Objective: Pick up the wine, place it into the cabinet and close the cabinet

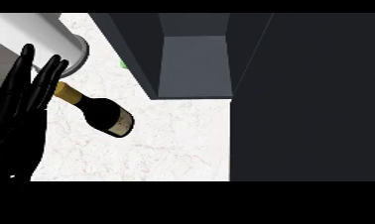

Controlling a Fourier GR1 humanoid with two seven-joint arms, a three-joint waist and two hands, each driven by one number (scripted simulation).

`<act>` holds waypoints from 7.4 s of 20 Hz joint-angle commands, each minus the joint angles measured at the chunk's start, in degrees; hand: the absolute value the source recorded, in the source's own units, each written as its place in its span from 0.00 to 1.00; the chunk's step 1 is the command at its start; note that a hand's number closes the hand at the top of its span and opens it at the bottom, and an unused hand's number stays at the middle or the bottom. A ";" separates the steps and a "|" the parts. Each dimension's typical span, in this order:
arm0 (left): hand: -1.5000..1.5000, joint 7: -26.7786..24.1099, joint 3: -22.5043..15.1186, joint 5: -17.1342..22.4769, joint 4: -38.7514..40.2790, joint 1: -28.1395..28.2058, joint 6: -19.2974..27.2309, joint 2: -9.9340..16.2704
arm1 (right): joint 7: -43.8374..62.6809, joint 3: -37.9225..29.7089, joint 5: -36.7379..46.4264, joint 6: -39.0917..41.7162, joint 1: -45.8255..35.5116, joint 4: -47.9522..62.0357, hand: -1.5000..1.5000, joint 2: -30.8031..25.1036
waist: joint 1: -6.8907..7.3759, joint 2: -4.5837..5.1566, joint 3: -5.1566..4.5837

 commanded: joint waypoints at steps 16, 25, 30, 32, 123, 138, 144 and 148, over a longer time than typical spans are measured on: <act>0.00 28.61 13.77 23.28 -1.32 -11.97 5.57 4.68 | 25.42 10.55 -7.84 1.49 10.45 -26.59 0.00 -0.17 | 0.17 -0.70 -1.08; 0.00 36.96 16.74 24.33 -2.96 -15.85 10.46 8.75 | 29.24 18.64 -1.71 -1.00 12.07 -31.63 0.00 1.04 | 0.03 -0.67 -1.07; 0.00 41.74 16.90 23.46 -7.87 -15.23 12.82 10.58 | 33.96 21.86 3.51 -5.14 5.78 -30.74 0.00 1.77 | 0.34 -0.72 -1.10; 0.00 38.14 16.84 24.18 -5.49 -14.44 11.32 8.71 | 30.13 26.54 6.84 -5.76 11.09 -31.34 0.00 1.72 | -0.19 -0.77 -1.10; 1.00 -29.28 17.70 13.96 77.28 -11.78 -15.55 -2.10 | 39.05 36.65 11.05 -29.25 -1.94 -35.03 0.00 -17.57 | -0.92 -0.70 -1.12; 1.00 -33.96 14.74 11.82 72.59 -9.99 -14.47 -2.09 | 36.46 36.04 8.65 -29.88 0.15 -34.61 0.00 -19.77 | -0.16 -0.76 -1.06; 1.00 -41.70 8.62 4.58 70.14 -3.19 -20.06 1.69 | 34.93 38.05 9.51 -31.61 0.25 -34.50 0.00 -19.81 | -0.45 -0.92 -1.12; 1.00 -44.52 5.48 3.22 69.11 -0.02 -21.98 -0.56 | 35.57 36.42 9.01 -31.22 0.27 -35.03 0.00 -20.90 | -0.39 -0.79 -1.13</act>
